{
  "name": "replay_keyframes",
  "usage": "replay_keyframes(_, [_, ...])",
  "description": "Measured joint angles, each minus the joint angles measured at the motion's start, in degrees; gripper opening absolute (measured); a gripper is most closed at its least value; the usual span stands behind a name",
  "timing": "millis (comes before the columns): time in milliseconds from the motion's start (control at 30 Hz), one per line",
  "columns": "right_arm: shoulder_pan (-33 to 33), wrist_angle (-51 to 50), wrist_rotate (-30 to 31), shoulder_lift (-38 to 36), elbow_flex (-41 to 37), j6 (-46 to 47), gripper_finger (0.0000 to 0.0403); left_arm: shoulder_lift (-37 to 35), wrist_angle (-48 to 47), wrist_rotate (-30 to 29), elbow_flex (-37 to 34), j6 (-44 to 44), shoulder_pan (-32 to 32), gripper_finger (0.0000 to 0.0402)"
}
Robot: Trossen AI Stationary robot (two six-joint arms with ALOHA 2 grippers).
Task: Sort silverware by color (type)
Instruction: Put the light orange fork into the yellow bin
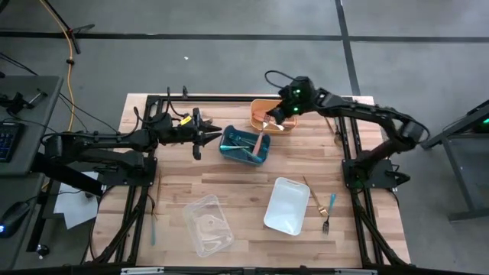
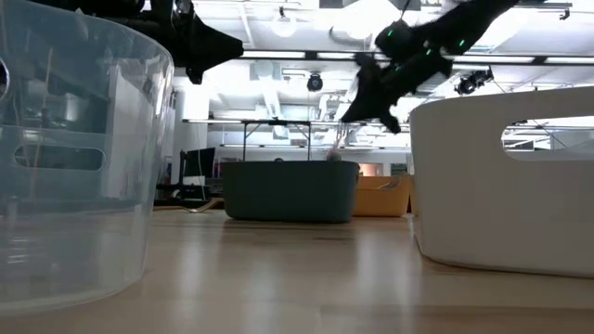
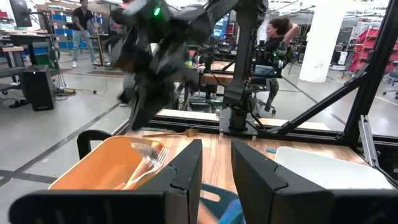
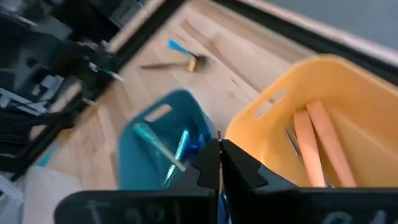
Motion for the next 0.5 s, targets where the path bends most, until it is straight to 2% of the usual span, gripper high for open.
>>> replay_keyframes(133, [0.0, -4.4, 1.0, -7.8, 0.0, -1.3, 0.0002, 0.0, 0.0, 0.0, 0.0, 0.0, 0.0, 0.0078])
replay_keyframes(367, [0.0, -7.3, 7.8, -18.6, 0.0, -2.5, 0.0001, 0.0, 0.1, 0.0, 0.0, 0.0, 0.0, 0.0079])
replay_keyframes(500, [1.0, -7.5, 15.1, -22.0, 0.0, -2.9, 0.0001, 0.0, 0.3, 0.0, 0.0, 0.0, 0.0, 0.0076])
